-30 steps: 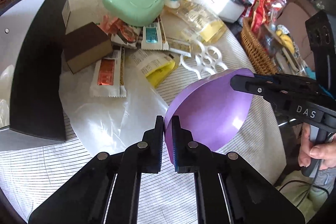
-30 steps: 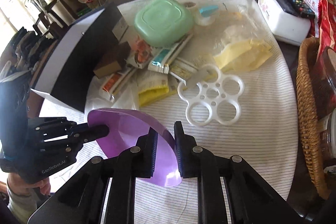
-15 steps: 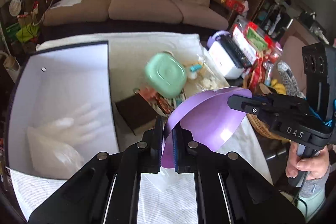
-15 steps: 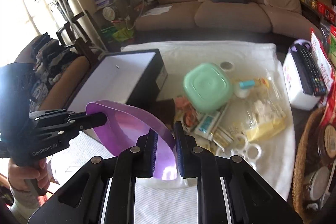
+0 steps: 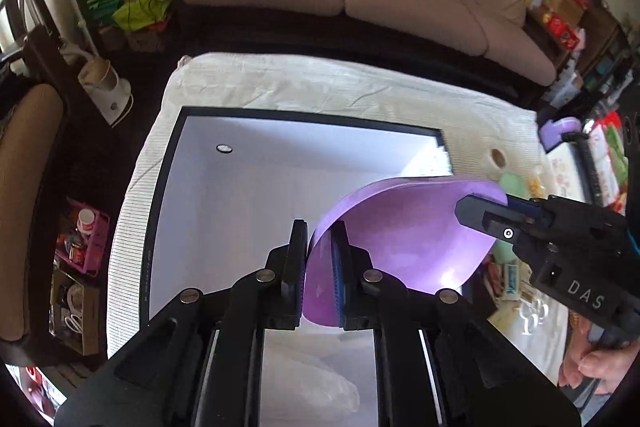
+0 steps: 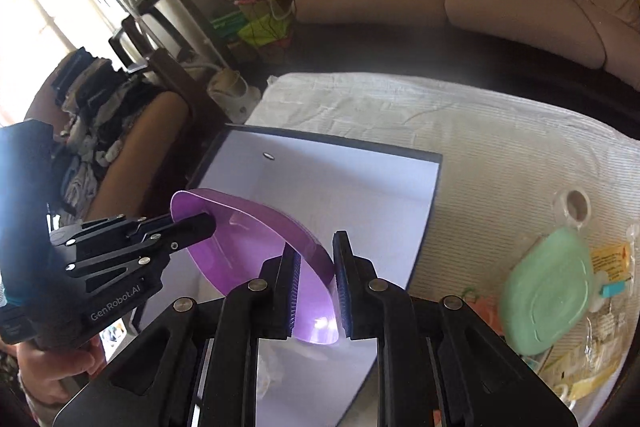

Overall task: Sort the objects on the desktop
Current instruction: 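Carry the purple plate into the box and release it with the right gripper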

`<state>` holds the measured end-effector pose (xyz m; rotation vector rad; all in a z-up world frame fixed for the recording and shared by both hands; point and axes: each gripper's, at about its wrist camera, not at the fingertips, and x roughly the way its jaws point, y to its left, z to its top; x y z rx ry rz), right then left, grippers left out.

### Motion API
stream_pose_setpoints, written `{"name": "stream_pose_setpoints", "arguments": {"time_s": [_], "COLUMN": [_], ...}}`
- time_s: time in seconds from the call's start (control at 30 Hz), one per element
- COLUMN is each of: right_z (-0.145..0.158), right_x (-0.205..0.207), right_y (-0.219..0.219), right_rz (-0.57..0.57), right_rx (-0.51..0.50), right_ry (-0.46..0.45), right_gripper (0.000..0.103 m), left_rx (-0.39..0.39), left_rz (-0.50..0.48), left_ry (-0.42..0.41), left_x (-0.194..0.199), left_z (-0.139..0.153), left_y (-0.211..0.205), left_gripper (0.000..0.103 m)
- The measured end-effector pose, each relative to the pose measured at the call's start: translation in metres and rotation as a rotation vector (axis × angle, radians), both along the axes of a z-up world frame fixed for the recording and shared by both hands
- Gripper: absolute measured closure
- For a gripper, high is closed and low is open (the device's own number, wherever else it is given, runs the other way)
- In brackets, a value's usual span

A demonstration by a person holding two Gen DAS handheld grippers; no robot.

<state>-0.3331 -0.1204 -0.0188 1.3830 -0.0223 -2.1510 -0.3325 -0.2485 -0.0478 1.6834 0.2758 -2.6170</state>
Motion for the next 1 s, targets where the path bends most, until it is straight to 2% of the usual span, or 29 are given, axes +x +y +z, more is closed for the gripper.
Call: {"name": "stream_pose_setpoints", "arguments": {"time_s": [0.1, 0.2, 0.3, 0.4, 0.47, 0.5, 0.53, 0.57, 0.7, 0.77, 0.83, 0.87, 0.97, 1.0], "right_z": [-0.035, -0.057, -0.063, -0.055, -0.047, -0.041, -0.036, -0.032, -0.014, -0.007, -0.001, 0.002, 0.009, 0.011], "right_x": [-0.026, -0.042, -0.05, -0.051, -0.048, -0.045, -0.043, -0.04, -0.031, -0.025, -0.017, -0.012, 0.004, 0.01], "right_y": [-0.02, -0.028, -0.03, -0.029, -0.024, -0.02, -0.017, -0.014, 0.003, 0.014, 0.027, 0.035, 0.066, 0.081], "right_rz": [-0.03, -0.051, -0.058, -0.049, -0.046, -0.04, -0.032, -0.029, -0.012, 0.0, 0.012, 0.018, 0.008, 0.004], "right_rx": [0.066, 0.162, 0.27, 0.344, 0.379, 0.382, 0.38, 0.39, 0.386, 0.352, 0.342, 0.342, 0.348, 0.334], "right_ry": [-0.047, -0.042, -0.017, 0.028, 0.069, 0.087, 0.1, 0.116, 0.173, 0.184, 0.209, 0.225, 0.272, 0.277], "right_gripper": [0.086, 0.086, 0.085, 0.084, 0.069, 0.063, 0.051, 0.048, 0.048, 0.048, 0.048, 0.048, 0.048, 0.048], "left_rx": [0.026, 0.016, -0.025, -0.055, -0.069, -0.073, -0.078, -0.081, -0.082, -0.09, -0.085, -0.084, -0.096, -0.101], "left_rz": [0.027, 0.02, 0.002, -0.016, -0.018, -0.016, -0.01, -0.003, 0.013, 0.008, 0.001, -0.001, -0.023, -0.037], "left_ry": [-0.064, -0.112, -0.13, -0.168, -0.188, -0.189, -0.184, -0.177, -0.174, -0.172, -0.163, -0.156, -0.083, -0.042], "left_x": [-0.022, -0.041, -0.057, -0.071, -0.074, -0.076, -0.076, -0.076, -0.081, -0.078, -0.072, -0.068, -0.048, -0.038], "left_z": [-0.038, -0.066, -0.082, -0.097, -0.104, -0.106, -0.106, -0.105, -0.104, -0.102, -0.096, -0.092, -0.067, -0.056], "left_y": [-0.011, -0.003, 0.011, 0.029, 0.038, 0.038, 0.039, 0.038, 0.031, 0.031, 0.031, 0.03, 0.033, 0.037], "left_gripper": [0.09, 0.09, 0.09, 0.09, 0.089, 0.089, 0.089, 0.088, 0.071, 0.067, 0.058, 0.057, 0.054, 0.048]}}
